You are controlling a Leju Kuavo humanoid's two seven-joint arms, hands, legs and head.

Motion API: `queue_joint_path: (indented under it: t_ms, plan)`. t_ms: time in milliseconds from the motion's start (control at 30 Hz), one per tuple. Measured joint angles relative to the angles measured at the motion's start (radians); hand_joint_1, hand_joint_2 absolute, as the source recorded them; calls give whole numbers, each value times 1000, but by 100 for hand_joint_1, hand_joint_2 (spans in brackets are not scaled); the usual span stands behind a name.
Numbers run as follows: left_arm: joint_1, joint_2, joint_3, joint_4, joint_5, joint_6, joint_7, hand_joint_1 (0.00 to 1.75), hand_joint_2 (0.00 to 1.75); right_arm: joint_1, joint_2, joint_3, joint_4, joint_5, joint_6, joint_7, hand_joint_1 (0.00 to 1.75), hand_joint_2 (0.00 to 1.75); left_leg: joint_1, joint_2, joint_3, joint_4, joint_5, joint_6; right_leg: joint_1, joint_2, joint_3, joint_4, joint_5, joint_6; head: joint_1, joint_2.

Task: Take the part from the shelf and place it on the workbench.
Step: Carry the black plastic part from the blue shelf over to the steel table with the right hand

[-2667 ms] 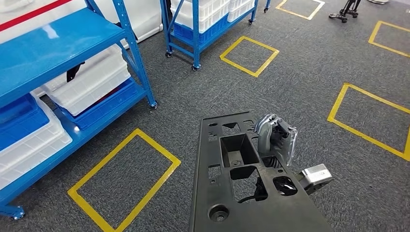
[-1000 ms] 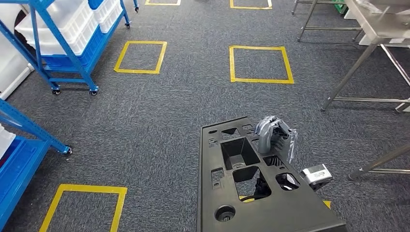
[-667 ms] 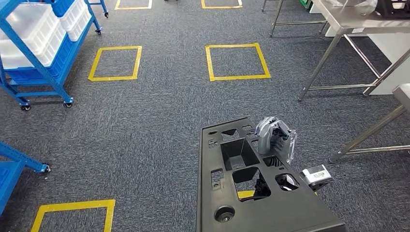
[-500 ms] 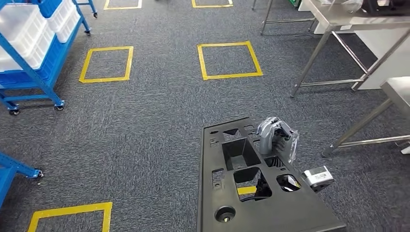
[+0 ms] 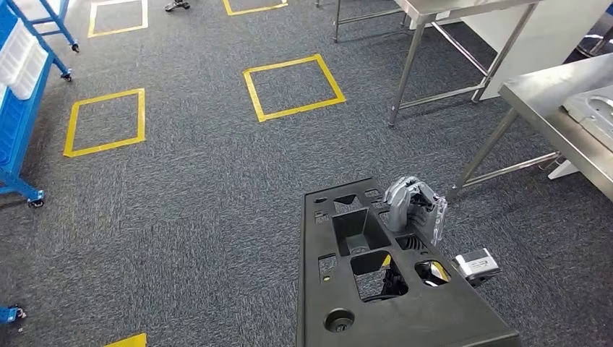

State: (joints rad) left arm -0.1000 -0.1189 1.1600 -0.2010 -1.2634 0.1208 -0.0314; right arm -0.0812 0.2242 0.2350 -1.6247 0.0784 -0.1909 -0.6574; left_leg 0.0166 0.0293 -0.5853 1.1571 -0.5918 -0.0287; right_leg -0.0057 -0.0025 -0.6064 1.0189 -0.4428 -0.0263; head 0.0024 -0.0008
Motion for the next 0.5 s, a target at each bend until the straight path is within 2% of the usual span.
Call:
queue_joint_path:
  t_ms: [33,67,100,133,167,233,267,300,367,400,433,500]
  plan:
    - [-2,-1,0,0,1,0,2,0,175,1,1,0,2,1,1,0,164,175,0,-13,-36,70,-27,-1,1,11,0,1,0,-2,-1,0]
    - [-5,-2,0,0,2,-1,2,0,175,1,1,0,4,3,2,1,164,175,0,-18,-64,123,-40,-2,2,24,0,2,-1,-3,-2,0]
    - [-8,-4,0,0,2,-2,3,0,175,1,1,0,7,5,2,1,164,175,0,-20,-78,143,-33,-1,2,38,1,4,-2,-3,-1,0]
    - [-10,-5,0,0,1,-3,3,0,175,2,1,0,8,9,1,1,164,175,0,-22,-73,124,-7,0,2,53,2,5,-2,-3,-2,0]
    - [-9,-6,0,0,-1,-5,3,0,175,2,1,0,9,14,-1,2,164,175,0,-29,-52,68,33,2,2,69,3,7,-3,-2,-2,0]
    - [-5,-7,-1,0,-6,-10,1,0,175,3,1,0,10,23,-5,2,164,175,4,-80,0,-64,95,8,0,97,0,13,-5,5,-1,0]
    - [-4,-9,-1,0,-8,-13,0,0,175,4,1,-1,10,27,-6,3,164,175,5,-102,16,-107,108,11,-1,110,-4,15,-4,11,-1,0]
    - [-3,-12,-2,0,-10,-16,0,0,175,5,0,-1,10,29,-7,4,164,175,4,-117,23,-126,108,14,-4,121,-9,16,-2,18,-1,0]
    - [-6,-19,-5,0,-14,-24,-1,0,175,9,-1,-2,9,34,-9,4,164,175,2,-101,26,-135,111,22,-7,139,-16,13,4,32,-2,0]
    - [-7,-23,-8,0,-16,-27,0,0,175,10,-2,-2,9,38,-10,5,164,175,3,-89,29,-140,114,29,-7,126,-19,18,0,38,0,0]
    - [-7,-25,-12,0,-20,-29,0,0,175,10,-2,-2,8,41,-11,5,164,175,4,-76,33,-147,118,37,-5,101,-27,36,-12,43,2,0]
    - [-5,-30,-18,0,-25,-31,1,0,175,11,-4,-2,6,49,-13,11,164,175,4,-46,37,-155,121,48,-3,36,-72,130,-64,52,7,0]
